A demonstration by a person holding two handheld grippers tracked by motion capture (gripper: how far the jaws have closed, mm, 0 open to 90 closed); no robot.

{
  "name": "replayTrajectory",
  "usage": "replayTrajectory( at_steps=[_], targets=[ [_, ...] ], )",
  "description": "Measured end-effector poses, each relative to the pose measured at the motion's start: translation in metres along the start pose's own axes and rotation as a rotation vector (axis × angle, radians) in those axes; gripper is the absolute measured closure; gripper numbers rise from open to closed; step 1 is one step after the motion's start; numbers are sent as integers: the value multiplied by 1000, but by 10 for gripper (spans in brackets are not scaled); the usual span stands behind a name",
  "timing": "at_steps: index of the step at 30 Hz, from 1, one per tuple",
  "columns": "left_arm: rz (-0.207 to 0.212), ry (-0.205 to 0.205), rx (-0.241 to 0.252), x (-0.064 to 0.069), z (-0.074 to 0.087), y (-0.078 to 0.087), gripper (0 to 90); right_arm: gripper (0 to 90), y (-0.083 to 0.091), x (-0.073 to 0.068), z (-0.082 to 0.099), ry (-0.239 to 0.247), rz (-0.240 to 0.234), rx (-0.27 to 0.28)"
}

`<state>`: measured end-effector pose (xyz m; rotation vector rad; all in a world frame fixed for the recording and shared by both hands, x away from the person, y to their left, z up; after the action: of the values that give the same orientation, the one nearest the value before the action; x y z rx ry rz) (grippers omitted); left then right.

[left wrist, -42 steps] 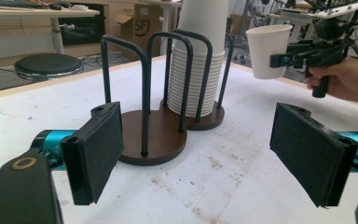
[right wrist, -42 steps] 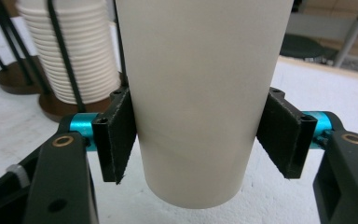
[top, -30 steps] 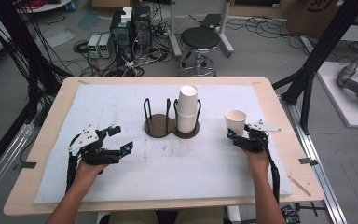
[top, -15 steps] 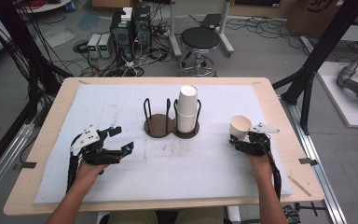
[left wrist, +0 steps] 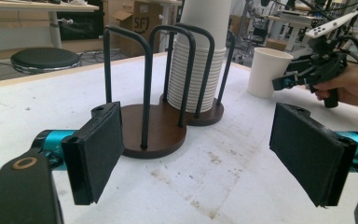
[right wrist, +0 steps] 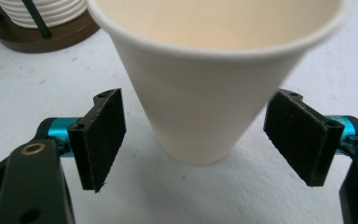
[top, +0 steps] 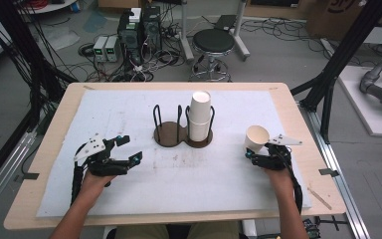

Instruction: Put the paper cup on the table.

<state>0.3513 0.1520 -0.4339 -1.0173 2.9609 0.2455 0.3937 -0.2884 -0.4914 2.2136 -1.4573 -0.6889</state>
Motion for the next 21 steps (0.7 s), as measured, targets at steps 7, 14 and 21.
replayTrajectory(
  at_steps=[7,14,21],
  targets=[
    [-6,9,10,0,-2,2,175,213,29,1,2,-9,-9,53],
    [-29,17,27,-1,-5,5,173,213,62,-15,2,27,-74,152],
    [-57,-1,37,-2,-8,10,166,214,74,-37,1,73,-150,203]
  ],
)
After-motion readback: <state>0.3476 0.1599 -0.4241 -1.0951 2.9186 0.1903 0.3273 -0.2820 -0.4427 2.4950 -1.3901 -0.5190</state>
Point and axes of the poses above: each handheld gripper's, and its own axes: y roughly backward along the jaws, z roughly out of its underside, x roughly to its right, the point moved 8 cm from there along -y, roughly forward along the jaws, and after that the axes turned 11 degrees about -y, right-handed, at the moved point
